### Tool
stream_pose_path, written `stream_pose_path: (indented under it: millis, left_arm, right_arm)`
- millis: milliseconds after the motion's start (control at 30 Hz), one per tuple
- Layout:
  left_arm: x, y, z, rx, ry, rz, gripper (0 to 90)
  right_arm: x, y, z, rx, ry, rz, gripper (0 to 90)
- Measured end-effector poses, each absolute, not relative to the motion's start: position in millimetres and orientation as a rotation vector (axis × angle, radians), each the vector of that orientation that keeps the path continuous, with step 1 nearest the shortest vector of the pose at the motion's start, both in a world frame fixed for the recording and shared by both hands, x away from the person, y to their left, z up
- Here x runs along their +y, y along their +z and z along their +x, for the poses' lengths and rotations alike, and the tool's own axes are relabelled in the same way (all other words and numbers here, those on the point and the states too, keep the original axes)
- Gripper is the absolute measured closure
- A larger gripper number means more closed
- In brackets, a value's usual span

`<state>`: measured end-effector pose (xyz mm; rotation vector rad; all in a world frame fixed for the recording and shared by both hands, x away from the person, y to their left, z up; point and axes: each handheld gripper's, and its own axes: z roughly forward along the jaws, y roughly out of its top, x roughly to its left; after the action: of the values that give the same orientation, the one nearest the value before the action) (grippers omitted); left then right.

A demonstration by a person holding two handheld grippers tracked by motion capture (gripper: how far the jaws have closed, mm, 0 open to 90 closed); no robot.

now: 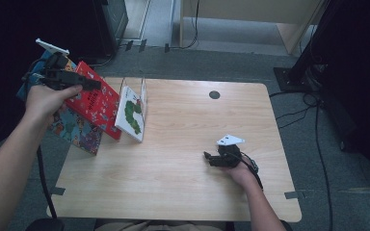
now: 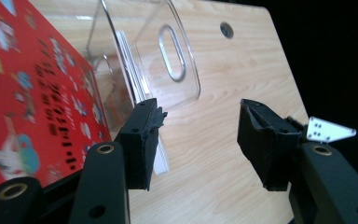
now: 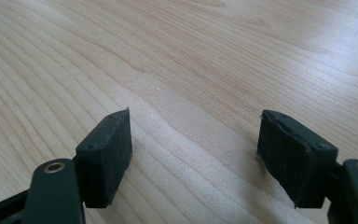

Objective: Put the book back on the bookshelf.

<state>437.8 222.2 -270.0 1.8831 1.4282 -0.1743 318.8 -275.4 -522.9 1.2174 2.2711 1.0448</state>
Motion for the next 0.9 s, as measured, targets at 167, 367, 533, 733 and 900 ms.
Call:
stream_pose_path:
  millis: [167, 367, 533, 733, 900]
  left_arm:
    - [213, -277, 427, 1.388, -0.191, 1.881, 48.0]
    - [198, -284, 412, 1.336, -0.185, 1.909, 47.5]
    - [185, -294, 402, 1.303, -0.19, 1.92, 47.2]
    - [176, -307, 389, 1.267, -0.166, 1.928, 47.2]
    - [167, -321, 379, 1.236, -0.179, 1.934, 47.1]
  right_arm:
    - [-275, -523, 319, 2.271, 1.042, 1.214, 26.1]
    - [-275, -523, 318, 2.267, 1.042, 1.217, 25.8]
    - [-275, -523, 318, 2.268, 1.041, 1.217, 25.8]
    - [-275, -523, 318, 2.267, 1.042, 1.217, 25.5]
    - [-275, -523, 318, 2.266, 1.044, 1.217, 25.5]
